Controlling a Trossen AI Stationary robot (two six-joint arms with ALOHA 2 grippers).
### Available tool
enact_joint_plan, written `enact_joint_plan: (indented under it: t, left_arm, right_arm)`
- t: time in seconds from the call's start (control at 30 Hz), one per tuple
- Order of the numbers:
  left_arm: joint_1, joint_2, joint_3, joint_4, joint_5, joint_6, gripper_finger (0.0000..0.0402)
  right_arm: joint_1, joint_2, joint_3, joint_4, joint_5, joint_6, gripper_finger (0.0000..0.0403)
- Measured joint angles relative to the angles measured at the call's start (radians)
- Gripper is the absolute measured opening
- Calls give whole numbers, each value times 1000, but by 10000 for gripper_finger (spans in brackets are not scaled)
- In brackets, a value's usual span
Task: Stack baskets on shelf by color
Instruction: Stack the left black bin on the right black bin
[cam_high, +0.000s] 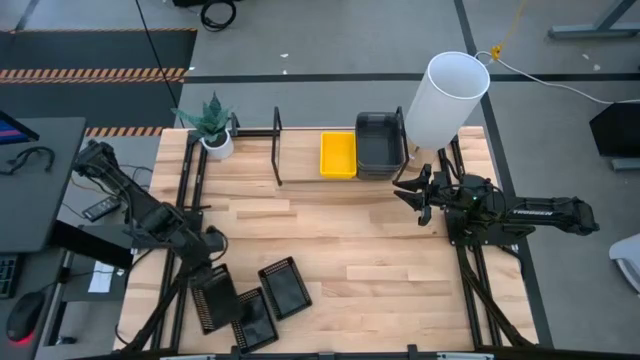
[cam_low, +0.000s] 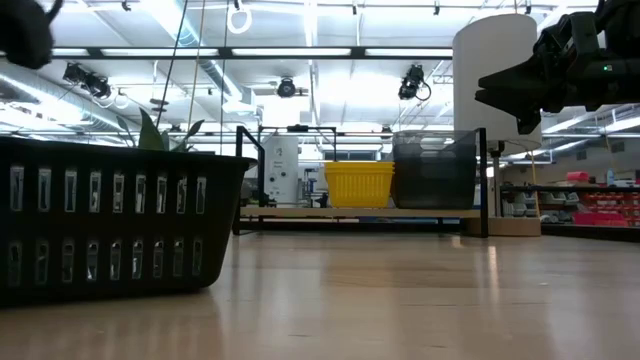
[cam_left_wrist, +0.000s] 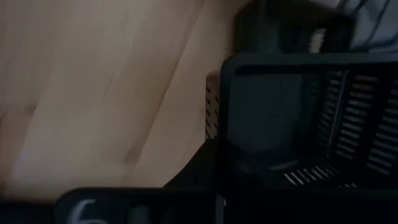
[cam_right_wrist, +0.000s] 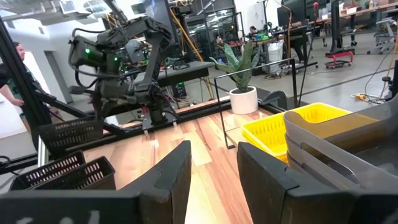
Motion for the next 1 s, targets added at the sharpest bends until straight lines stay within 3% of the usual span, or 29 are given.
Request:
enact_joint_plan:
  t: [0.33,0.7,1.0]
  left_arm:
    - [124,104,0,249,-106,116,15]
    - [280,286,1,516,-48,247,15]
    - [374,367,2,600,-3,318,15]
  right_arm:
    - [0,0,0,0,0,0,135]
    - [0,0,0,0,0,0,135]
    - [0,0,0,0,0,0,135]
